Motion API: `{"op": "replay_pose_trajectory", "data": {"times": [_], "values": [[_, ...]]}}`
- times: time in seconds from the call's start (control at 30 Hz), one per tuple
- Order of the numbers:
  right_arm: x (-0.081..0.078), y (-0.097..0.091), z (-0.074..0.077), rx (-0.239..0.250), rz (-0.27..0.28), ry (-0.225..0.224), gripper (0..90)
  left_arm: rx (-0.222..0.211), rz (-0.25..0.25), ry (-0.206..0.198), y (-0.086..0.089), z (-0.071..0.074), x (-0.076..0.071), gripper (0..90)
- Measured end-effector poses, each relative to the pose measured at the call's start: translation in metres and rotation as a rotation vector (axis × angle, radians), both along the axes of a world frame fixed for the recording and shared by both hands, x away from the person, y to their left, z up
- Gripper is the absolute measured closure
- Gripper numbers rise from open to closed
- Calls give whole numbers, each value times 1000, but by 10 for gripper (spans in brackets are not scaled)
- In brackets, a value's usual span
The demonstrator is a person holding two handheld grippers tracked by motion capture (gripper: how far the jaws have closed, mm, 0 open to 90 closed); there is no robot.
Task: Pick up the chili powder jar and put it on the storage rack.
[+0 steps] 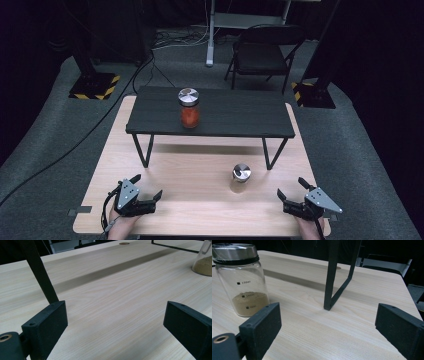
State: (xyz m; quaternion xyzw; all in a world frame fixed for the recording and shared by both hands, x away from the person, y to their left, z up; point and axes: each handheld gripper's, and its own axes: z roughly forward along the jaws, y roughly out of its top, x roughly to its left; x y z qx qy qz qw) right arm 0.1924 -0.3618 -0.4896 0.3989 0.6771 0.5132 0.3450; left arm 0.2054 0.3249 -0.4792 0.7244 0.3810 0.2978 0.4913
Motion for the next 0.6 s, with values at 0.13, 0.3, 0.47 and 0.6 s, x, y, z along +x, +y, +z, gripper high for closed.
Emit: {"op": "replay_pose_trajectory", "data": {"times": [0.13, 0.3, 0.47, 0.6], "values": [[0, 0, 0, 0, 0, 0, 59, -2, 0, 1, 0, 0, 0, 50], [0, 1, 0, -2, -2, -1, 60, 2, 0, 0, 0, 0, 0, 50], [0, 0, 0, 0, -2, 0, 59, 5, 0, 0, -1, 0, 0, 50], [0, 1, 0, -2, -2, 0, 59, 4, 1, -2, -1, 0, 0, 50]]}}
